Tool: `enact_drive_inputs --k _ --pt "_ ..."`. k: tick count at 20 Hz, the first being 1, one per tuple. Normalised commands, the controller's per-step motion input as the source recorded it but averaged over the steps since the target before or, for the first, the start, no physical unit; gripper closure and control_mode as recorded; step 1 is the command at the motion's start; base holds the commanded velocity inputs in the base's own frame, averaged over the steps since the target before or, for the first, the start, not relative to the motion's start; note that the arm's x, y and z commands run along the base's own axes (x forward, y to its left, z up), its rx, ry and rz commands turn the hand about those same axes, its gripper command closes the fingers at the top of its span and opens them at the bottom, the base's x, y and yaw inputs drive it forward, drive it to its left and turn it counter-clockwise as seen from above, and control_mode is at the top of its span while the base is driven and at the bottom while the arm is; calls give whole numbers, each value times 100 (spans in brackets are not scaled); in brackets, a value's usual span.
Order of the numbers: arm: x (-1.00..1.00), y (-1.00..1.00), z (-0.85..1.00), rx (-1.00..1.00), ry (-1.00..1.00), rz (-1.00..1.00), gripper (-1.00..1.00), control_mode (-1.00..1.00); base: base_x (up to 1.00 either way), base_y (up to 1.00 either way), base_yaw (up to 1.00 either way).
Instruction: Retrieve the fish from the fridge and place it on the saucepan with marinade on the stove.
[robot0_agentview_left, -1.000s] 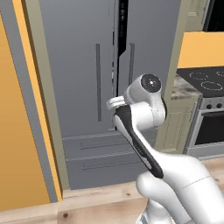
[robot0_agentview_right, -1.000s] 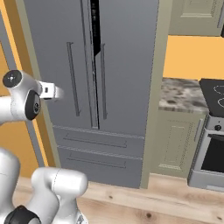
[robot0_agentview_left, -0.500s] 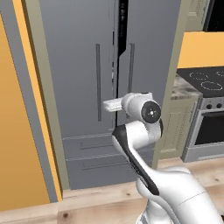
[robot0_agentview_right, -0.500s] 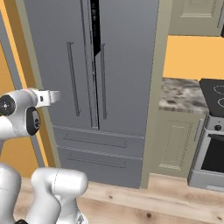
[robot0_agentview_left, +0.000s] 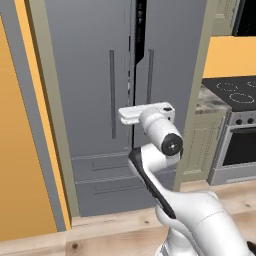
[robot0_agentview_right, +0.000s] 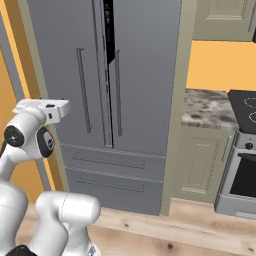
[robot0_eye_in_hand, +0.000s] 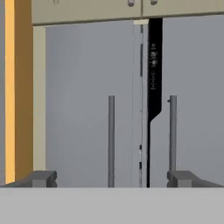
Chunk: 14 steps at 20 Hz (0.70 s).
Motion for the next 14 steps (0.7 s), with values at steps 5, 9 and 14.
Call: enact_drive_inputs --k 5,9,14 --pt "62 0 28 1 4 0 -100 -100 0 0 0" --pt "82 0 16 0 3 0 -100 -100 0 0 0" --pt "72 8 15 0 -1 0 -100 -100 0 0 0"
